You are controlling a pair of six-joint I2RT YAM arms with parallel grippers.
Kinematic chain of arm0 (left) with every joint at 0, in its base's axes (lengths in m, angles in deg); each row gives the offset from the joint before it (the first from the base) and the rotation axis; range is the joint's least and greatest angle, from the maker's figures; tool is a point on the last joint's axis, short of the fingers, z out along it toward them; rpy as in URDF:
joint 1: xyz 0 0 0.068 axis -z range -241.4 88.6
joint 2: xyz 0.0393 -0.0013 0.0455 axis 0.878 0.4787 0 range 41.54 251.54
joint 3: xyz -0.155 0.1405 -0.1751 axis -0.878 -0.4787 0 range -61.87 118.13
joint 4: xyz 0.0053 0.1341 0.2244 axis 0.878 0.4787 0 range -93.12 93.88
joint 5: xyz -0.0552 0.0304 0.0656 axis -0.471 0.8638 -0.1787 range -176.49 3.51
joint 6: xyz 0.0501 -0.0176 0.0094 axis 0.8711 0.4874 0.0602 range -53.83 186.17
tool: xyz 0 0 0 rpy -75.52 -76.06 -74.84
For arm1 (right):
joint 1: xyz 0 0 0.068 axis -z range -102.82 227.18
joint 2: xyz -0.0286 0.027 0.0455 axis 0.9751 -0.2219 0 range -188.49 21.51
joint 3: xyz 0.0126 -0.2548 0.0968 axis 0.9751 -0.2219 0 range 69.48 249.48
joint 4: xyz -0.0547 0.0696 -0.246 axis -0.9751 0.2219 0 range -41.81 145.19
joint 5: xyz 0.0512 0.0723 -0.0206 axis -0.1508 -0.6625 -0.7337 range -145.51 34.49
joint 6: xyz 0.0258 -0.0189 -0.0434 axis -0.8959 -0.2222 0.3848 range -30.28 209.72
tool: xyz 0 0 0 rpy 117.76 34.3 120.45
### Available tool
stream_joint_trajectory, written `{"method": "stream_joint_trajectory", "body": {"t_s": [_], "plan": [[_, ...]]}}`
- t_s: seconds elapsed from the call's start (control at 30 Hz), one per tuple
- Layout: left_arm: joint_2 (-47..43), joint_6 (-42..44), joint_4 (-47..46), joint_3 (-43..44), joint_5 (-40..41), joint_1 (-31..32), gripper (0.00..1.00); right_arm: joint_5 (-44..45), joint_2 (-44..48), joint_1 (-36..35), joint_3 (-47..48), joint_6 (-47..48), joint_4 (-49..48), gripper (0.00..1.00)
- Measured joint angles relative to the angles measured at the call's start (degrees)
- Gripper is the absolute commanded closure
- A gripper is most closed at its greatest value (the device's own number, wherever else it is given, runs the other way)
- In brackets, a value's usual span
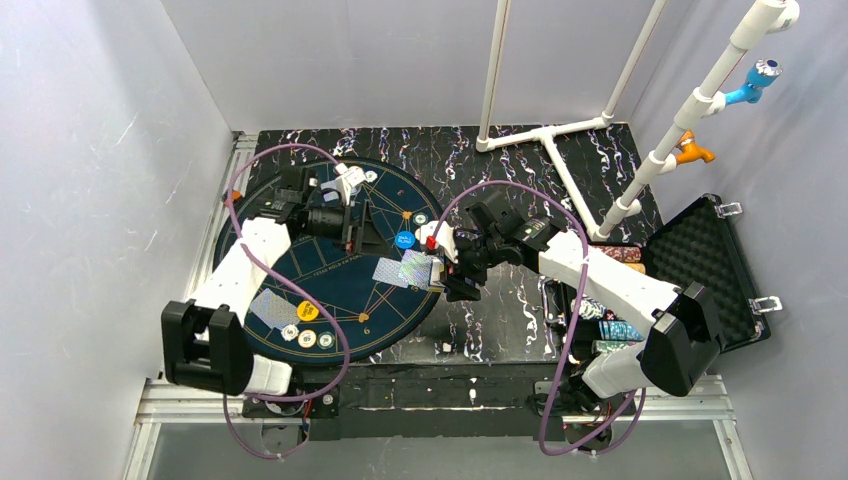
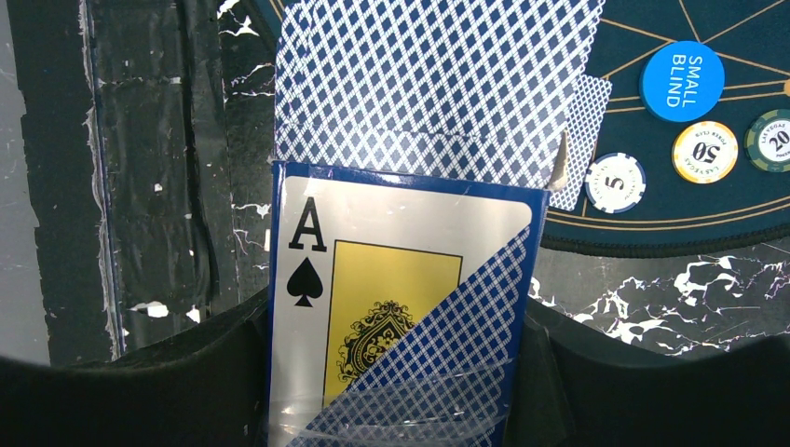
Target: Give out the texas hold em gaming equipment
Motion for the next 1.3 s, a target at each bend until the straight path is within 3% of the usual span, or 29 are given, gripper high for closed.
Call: {"method": "stream_joint_trajectory", "body": {"t_s": [0.23,0.4,0.5,1.07,1.2,1.27,1.3], "plan": [[5.8,-13.2,-9.9,-0.1,-2.2,6.5,0.13,0.0,0.0,-0.1,0.0,0.0,0.0,0.99],[7.7,-15.7,-11.7,-0.2,-1.7,12.3,0.34,0.0,0.0,-0.2,0.0,-0.2,0.0,0.99],[8.6,-16.1,-12.2,-1.0,-1.5,12.7,0.47,0.0,0.0,-0.2,0.0,-0.3,0.0,0.99],[7.8,-16.5,-11.9,-2.5,-1.9,9.3,0.59,0.7,0.0,-0.2,0.0,-0.7,0.2,0.99],[7.1,-16.5,-11.7,-2.8,-2.3,7.6,0.75,0.7,0.4,-0.2,-0.1,-0.7,0.2,0.99],[6.6,-16.7,-11.5,-3.3,-3.2,6.4,0.88,0.7,0.5,-0.2,-0.1,-0.7,0.2,0.99],[6.3,-16.7,-11.5,-3.4,-3.7,5.6,1.00,0.7,0.5,-0.2,-0.2,-0.7,0.1,0.99]]}}
